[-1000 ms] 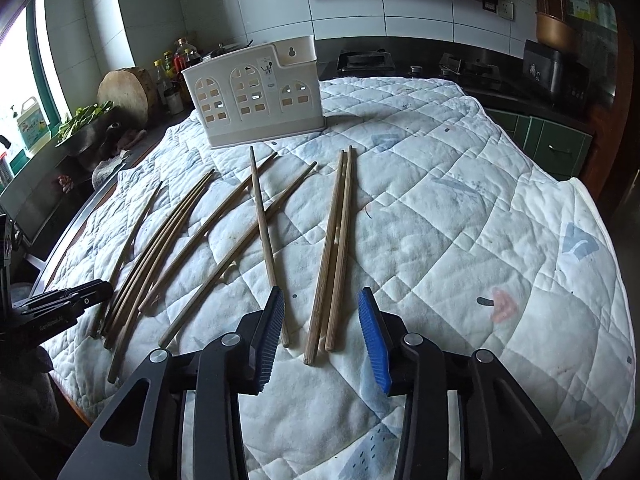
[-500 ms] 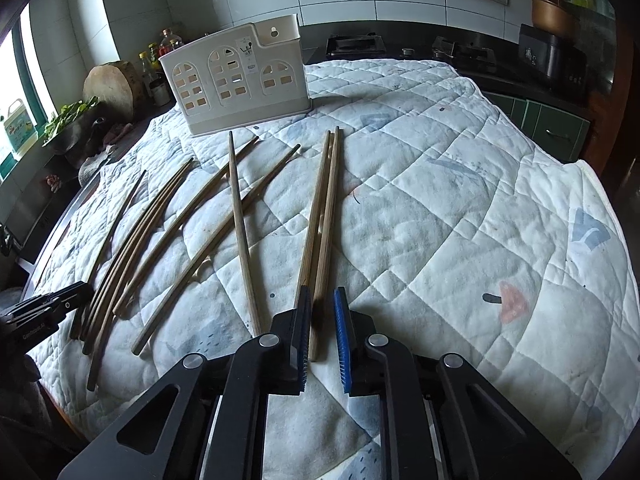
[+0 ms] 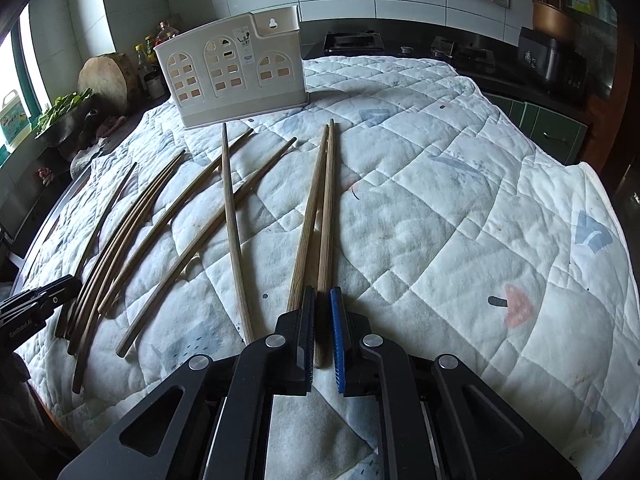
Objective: Organize utensils
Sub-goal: 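Lower the left tool onto a wooden chopstick and close it while the right tool grasps another chopstick, then lift the left tool's chopstick upright into the white holder while the right tool inserts its own, then open the left tool above the holder while the right tool also opens, releasing chopsticks, then move both tools back down to the loose chopsticks on the cloth, then close the left tool on a chopstick while the right tool grasps another chopstick, then raise the left tool's chopstick into the holder while the right tool inserts its chopstick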
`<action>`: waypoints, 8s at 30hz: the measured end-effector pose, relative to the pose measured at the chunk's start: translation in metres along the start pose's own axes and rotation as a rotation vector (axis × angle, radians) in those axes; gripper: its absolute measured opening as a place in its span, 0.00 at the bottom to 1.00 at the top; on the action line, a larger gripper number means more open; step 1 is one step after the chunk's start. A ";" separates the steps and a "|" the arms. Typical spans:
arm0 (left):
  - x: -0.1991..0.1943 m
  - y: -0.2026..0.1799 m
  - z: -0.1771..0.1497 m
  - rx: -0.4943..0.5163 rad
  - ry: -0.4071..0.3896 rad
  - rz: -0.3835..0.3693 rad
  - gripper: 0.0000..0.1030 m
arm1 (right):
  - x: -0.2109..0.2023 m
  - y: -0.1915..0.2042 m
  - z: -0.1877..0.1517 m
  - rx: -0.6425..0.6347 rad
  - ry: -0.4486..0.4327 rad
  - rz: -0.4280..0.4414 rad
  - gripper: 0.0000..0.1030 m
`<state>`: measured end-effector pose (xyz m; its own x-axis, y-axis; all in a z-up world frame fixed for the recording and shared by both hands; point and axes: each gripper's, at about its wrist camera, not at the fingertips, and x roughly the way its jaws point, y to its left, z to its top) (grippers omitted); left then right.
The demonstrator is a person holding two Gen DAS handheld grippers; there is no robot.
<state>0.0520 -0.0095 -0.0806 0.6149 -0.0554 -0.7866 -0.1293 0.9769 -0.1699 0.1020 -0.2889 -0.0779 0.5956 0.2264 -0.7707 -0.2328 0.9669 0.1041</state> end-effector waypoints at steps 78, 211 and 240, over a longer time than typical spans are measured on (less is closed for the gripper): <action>-0.060 -0.028 0.290 0.042 -0.541 -0.153 0.06 | -0.040 0.083 0.292 -0.259 -0.369 0.008 0.07; -0.088 -0.022 0.117 0.159 -0.324 -0.196 0.06 | -0.118 0.056 0.160 -0.259 -0.313 0.082 0.06; -0.105 -0.026 0.276 0.037 -0.577 -0.176 0.06 | -0.074 0.060 0.272 -0.303 -0.292 0.002 0.06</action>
<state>0.2055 0.0280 0.1704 0.9486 -0.1064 -0.2981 0.0335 0.9703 -0.2396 0.2530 -0.2160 0.1565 0.7778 0.2946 -0.5552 -0.4243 0.8978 -0.1179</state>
